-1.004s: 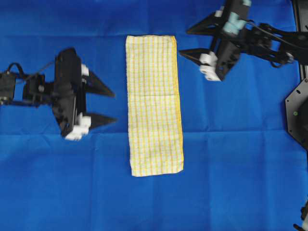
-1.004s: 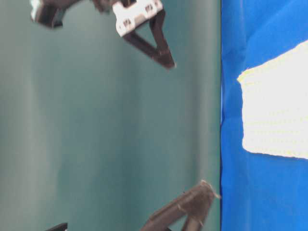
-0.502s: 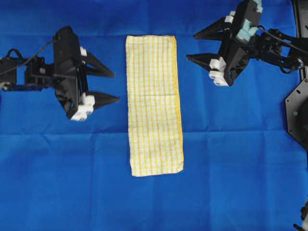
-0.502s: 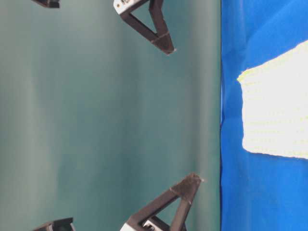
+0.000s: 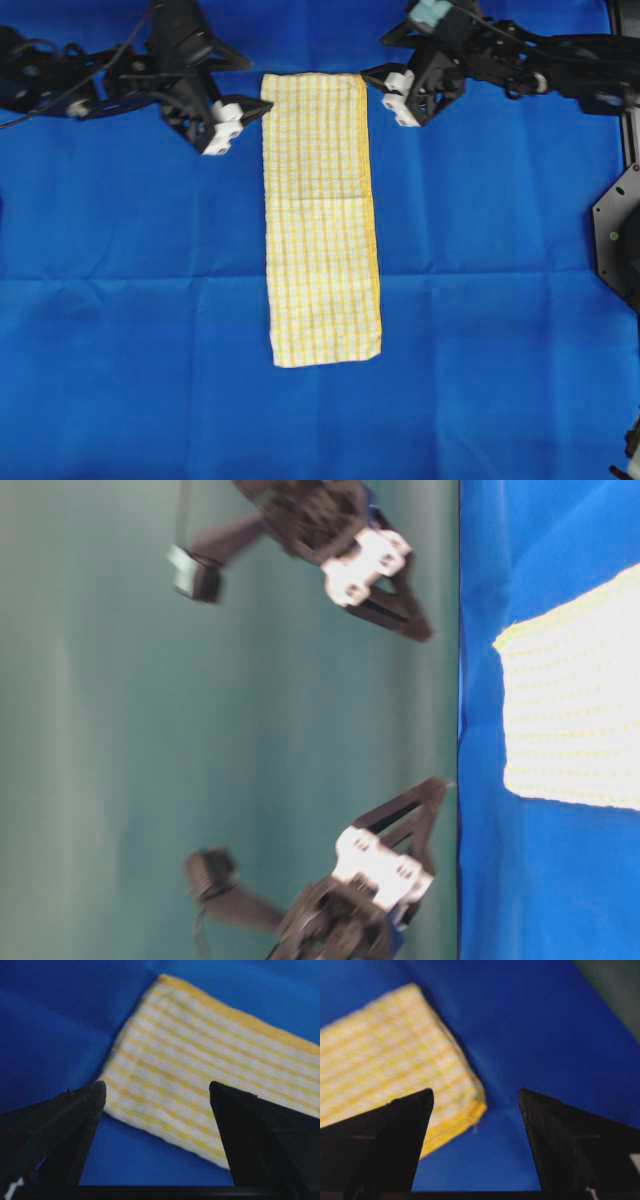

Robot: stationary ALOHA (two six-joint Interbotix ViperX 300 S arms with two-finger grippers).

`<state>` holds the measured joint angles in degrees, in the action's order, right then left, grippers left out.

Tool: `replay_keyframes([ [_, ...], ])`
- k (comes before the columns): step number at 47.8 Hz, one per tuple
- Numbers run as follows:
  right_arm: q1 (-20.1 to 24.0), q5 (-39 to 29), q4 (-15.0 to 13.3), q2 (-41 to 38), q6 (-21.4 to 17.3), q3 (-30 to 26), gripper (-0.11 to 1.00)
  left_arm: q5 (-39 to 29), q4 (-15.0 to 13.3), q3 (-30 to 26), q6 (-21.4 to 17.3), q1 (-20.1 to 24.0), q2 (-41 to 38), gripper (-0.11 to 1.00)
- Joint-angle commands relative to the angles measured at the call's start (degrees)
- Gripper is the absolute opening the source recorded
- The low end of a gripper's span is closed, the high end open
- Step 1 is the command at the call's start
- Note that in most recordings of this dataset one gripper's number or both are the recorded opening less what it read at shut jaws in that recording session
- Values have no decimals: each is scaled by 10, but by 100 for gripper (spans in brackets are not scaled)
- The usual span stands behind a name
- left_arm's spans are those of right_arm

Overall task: Fold the yellow towel.
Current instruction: 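Grasp the strip's top corners with both grippers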

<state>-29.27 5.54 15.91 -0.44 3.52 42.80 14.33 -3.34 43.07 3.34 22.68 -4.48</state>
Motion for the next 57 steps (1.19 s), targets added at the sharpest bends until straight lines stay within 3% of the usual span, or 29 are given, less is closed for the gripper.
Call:
replay_keyframes([
  [1,-2,3,4,-23,-1,-25,71,7,2,-32,-1,14,-31,79],
  [21,-2,-5,34,-108,-2,-62,71,35,-2,-69,5,33,-136,76],
  [26,-2,-2,45,-118,-2,-61,68,39,-5,-69,5,33,-139,69],
  [31,-1,2,54,-124,-2,-62,53,43,-5,-74,5,33,-142,48],
  [36,4,11,57,-126,-2,-62,27,43,-5,-75,6,33,-146,20],
  [40,5,18,58,-126,-2,-61,7,43,-5,-76,6,33,-149,4],
  [57,6,41,80,-125,-2,-59,6,38,-5,-82,-1,55,-147,4],
])
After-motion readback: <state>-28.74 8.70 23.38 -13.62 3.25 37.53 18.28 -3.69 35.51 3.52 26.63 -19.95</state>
